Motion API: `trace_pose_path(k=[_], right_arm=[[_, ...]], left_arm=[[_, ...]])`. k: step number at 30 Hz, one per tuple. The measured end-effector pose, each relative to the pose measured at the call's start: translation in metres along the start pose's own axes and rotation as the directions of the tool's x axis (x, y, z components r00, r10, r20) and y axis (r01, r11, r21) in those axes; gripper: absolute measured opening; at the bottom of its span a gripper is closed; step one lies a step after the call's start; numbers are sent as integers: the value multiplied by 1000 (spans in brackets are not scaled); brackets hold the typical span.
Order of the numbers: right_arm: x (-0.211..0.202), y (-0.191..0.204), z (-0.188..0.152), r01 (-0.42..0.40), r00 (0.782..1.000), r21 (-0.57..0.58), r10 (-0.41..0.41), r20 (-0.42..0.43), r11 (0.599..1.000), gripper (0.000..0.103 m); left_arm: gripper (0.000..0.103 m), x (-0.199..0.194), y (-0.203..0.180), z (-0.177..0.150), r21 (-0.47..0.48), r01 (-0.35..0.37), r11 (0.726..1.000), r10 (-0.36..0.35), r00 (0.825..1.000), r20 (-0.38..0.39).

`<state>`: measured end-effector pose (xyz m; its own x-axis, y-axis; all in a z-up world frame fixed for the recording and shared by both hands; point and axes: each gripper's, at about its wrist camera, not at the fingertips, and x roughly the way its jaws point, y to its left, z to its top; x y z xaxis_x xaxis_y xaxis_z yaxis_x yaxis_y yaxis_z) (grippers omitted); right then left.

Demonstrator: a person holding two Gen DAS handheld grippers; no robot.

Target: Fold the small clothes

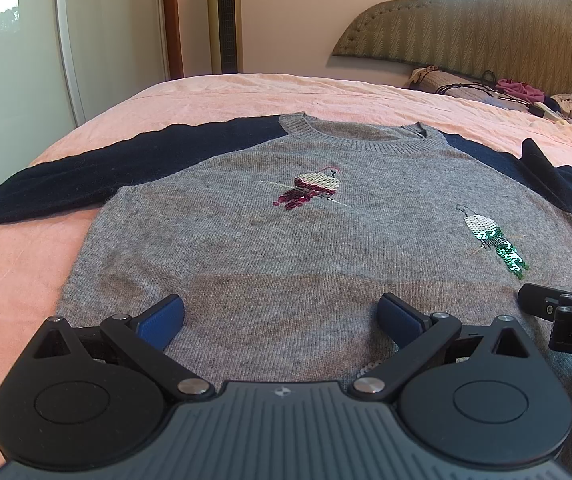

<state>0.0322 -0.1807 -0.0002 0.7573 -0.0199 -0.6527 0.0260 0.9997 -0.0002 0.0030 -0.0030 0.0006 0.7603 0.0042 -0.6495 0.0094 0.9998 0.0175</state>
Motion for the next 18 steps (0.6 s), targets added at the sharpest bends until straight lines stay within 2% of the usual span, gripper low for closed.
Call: trace_pose_path(k=[18], right_arm=[[0,0,0,-3,1000,1,3,-4,1000,103]], left_arm=[[103,-1,-1,1,3,-2,1000,2,1000,1]])
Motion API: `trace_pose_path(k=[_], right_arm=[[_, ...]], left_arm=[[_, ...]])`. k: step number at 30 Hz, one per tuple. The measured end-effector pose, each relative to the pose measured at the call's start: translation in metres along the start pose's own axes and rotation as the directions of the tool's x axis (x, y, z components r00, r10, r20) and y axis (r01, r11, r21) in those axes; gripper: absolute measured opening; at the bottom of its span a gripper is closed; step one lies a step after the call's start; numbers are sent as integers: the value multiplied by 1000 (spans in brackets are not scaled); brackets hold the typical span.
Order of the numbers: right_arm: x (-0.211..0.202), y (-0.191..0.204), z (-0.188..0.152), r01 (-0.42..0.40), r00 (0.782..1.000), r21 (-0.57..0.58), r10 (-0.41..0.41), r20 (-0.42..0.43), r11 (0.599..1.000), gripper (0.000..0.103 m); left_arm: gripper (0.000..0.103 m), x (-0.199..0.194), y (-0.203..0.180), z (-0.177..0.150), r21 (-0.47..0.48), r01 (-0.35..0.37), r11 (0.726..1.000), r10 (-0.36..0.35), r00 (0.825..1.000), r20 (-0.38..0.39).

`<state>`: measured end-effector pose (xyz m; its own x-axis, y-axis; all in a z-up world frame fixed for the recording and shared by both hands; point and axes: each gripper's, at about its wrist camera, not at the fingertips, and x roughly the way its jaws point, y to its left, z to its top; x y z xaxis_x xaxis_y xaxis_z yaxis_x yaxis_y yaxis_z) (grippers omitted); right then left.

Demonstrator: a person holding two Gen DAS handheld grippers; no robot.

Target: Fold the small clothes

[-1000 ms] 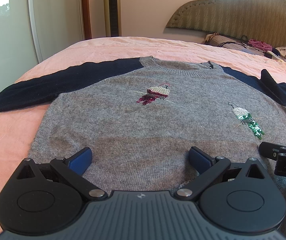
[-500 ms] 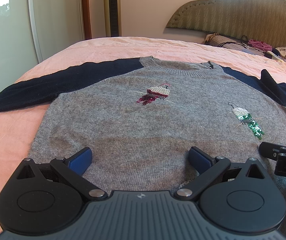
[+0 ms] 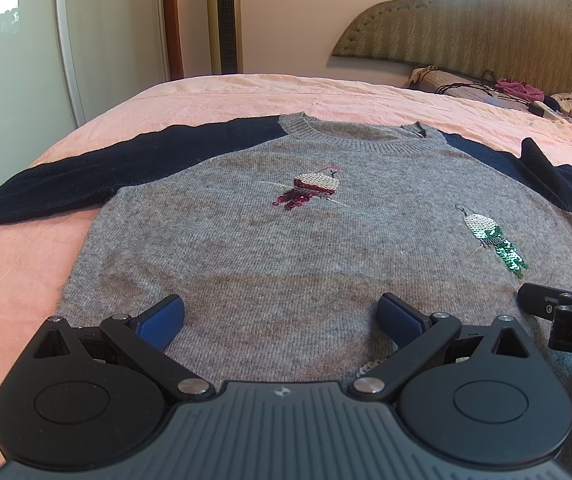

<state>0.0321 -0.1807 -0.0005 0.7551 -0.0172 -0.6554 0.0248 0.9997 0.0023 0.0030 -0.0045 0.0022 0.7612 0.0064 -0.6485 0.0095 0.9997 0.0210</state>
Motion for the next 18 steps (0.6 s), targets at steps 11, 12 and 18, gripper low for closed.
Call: trace_pose_path(k=[11,12,18], right_arm=[[-53,-114,51,-43,959,118,7,283,992,103],[-50,-140,61,-42,958,160,-6,286,986,103],[10,-314,82,-54,990,673,-49,133,737,103]], left_arm=[[103,0,1,0,-11,10,1000,-10,1000,5],[103,-1,2,-1,-13,12,1000,-12,1000,6],[103,-2,4,-1,-22,21,1000,-21,1000,10]])
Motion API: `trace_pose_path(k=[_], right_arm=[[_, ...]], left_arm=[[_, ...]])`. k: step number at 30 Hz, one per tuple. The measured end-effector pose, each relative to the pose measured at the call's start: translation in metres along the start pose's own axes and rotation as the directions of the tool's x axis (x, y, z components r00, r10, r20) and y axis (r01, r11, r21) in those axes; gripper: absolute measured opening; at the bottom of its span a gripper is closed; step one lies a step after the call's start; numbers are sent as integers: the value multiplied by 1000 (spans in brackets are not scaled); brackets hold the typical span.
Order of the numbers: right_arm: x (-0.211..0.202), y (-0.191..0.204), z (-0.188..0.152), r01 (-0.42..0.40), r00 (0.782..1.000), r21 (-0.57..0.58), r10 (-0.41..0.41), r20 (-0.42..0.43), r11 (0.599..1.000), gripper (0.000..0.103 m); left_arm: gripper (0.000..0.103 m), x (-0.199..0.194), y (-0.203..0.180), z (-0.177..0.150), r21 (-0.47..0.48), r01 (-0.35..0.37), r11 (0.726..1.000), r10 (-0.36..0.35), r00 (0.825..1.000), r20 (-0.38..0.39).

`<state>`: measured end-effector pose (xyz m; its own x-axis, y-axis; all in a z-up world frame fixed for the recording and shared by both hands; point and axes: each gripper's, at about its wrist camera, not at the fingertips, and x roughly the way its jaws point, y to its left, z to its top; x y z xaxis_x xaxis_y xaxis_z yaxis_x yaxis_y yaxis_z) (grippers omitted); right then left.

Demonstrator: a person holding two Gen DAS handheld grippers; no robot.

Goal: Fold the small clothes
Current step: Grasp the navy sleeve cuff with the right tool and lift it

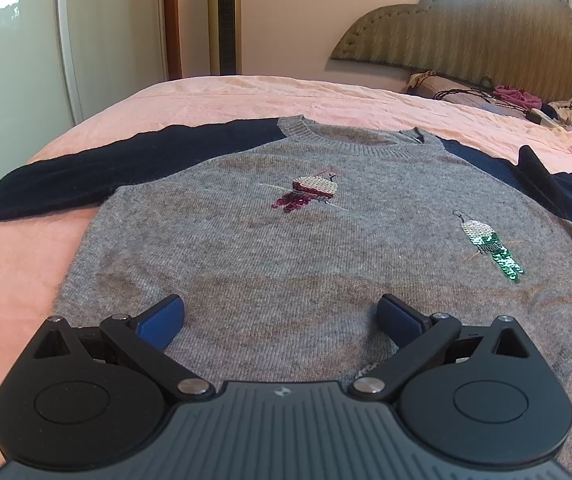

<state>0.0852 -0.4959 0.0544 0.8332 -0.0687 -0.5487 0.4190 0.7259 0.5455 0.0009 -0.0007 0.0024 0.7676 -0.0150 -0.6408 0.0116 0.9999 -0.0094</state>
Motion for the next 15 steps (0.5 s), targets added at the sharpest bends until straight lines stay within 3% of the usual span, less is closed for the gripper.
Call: trace_pose_path(k=[2,4,5,10,11,12,13,14,15], right_arm=[[23,-29,11,25,999,115,-22,-32,993,99],[42,-45,12,60,997,157,-53,-47,986,94],[48,-47,10,77,996,160,-71,-48,984,89],[74,-40,1,66,998,52,-67,6,996,87],[78,-35,-1,82,996,14,-82,20,997,78],[84,-31,3,101,995,-17,-101,15,995,48],[87,-29,3,109,994,-22,-109,-4,994,26],[85,-28,2,89,996,2,-89,-12,996,14],[76,-24,-1,67,998,9,-67,5,998,14]], left_arm=[[103,0,0,0,0,1,1000,-1,1000,0],[103,0,0,0,-1,1,1000,-1,1000,0],[103,0,0,0,-2,2,1000,-2,1000,1],[103,2,0,1,-8,9,1000,-9,1000,3],[103,2,0,1,-8,11,1000,-11,1000,4],[103,2,0,1,-10,12,1000,-12,1000,5],[103,1,0,1,-12,14,1000,-14,1000,6],[103,1,0,1,-14,15,1000,-15,1000,7],[103,1,1,1,-17,18,1000,-18,1000,8]])
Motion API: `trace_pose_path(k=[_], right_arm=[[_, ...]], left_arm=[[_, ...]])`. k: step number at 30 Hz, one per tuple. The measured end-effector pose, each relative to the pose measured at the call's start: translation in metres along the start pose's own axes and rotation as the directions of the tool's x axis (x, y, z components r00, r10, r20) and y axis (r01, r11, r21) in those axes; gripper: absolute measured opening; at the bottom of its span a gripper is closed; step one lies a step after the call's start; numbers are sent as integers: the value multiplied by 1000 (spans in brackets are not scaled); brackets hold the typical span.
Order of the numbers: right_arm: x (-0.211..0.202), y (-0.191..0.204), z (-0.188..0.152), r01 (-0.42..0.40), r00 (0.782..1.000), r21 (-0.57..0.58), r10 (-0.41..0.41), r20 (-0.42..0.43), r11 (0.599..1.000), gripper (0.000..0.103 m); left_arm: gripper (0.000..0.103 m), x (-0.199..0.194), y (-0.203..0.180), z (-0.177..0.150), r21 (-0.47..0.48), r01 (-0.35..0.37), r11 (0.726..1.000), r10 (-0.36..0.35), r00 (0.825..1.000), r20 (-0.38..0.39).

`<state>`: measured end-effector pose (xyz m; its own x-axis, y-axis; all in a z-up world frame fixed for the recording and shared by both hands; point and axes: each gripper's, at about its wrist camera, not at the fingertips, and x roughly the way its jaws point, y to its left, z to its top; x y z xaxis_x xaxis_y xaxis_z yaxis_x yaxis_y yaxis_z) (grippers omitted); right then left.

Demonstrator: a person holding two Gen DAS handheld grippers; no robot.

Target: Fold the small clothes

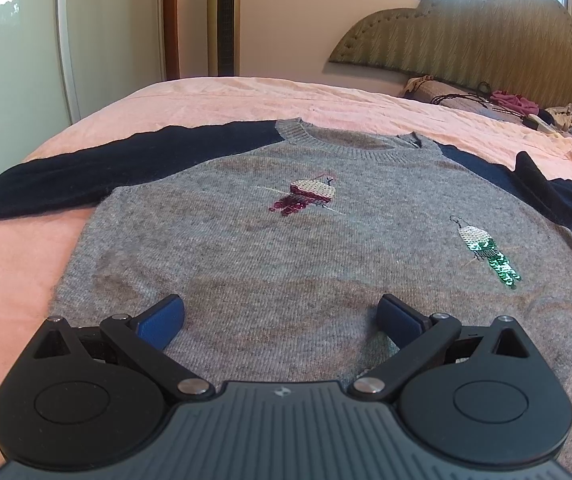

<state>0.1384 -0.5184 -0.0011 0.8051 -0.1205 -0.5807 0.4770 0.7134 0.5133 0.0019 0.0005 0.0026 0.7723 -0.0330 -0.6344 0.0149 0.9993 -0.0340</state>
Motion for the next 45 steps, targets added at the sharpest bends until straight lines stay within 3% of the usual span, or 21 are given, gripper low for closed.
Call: trace_pose_path(k=[3,5,7,10,13,14,16,17,18,21,23,26,28,29,31,32,36,41,42,43,45], right_arm=[[-27,36,-10,-101,994,-73,103,22,992,14],[-50,75,-23,-216,976,-135,218,2,967,15],[-72,120,-44,-353,936,-182,348,-55,918,15],[-86,191,-83,-537,843,-215,510,-172,816,14],[-77,245,-128,-646,756,-190,588,-288,739,15],[-71,257,-142,-661,740,-177,594,-315,729,17],[-61,270,-161,-662,727,-145,583,-362,735,44],[-62,270,-168,-650,731,-119,576,-365,750,78],[-68,261,-171,-642,741,-94,584,-332,761,90],[-90,229,-175,-643,744,-61,603,-288,764,89],[-103,202,-180,-600,785,-106,557,-272,793,89],[-124,164,-194,-571,809,-176,514,-284,802,89],[-133,145,-206,-544,832,-238,481,-277,805,91],[-135,138,-210,-534,838,-247,469,-277,808,95],[-131,130,-210,-548,825,-183,492,-277,816,95],[-132,128,-209,-558,820,-172,507,-264,812,103],[-124,129,-208,-558,817,-154,507,-274,816,103],[-122,128,-208,-567,810,-139,519,-272,812,103],[-121,126,-208,-568,809,-139,520,-273,811,103],[-121,126,-208,-568,809,-139,520,-273,811,103],[-121,127,-208,-567,810,-142,518,-275,811,103]], left_arm=[[103,0,2,0,-7,6,1000,-6,1000,3],[103,0,2,0,-9,9,1000,-9,1000,4],[103,0,3,0,-11,9,1000,-9,1000,5],[103,0,3,0,-10,9,1000,-9,1000,4],[103,0,3,0,-12,12,1000,-12,1000,6],[103,0,3,0,-13,14,1000,-14,1000,6],[103,0,4,-1,-16,18,1000,-18,1000,8],[103,-1,4,-1,-18,20,1000,-19,1000,8],[103,-1,5,-1,-21,23,1000,-22,1000,10],[103,-2,7,0,-32,37,999,-36,999,12],[103,-3,11,3,-50,49,998,-49,999,-2],[103,-1,23,19,-143,105,984,-114,992,-54],[103,5,42,34,-314,181,932,-214,974,-73],[103,12,52,40,-412,247,877,-300,951,-69],[103,34,63,52,-542,349,765,-445,894,-53],[103,44,63,58,-560,347,753,-451,891,-55],[98,67,41,77,-468,263,844,-358,925,-125],[49,68,6,82,-228,114,967,-156,972,-173],[29,67,1,82,-172,76,982,-105,980,-170],[18,65,-2,82,-126,48,991,-68,985,-158],[8,59,-2,83,-92,32,995,-44,990,-131]])
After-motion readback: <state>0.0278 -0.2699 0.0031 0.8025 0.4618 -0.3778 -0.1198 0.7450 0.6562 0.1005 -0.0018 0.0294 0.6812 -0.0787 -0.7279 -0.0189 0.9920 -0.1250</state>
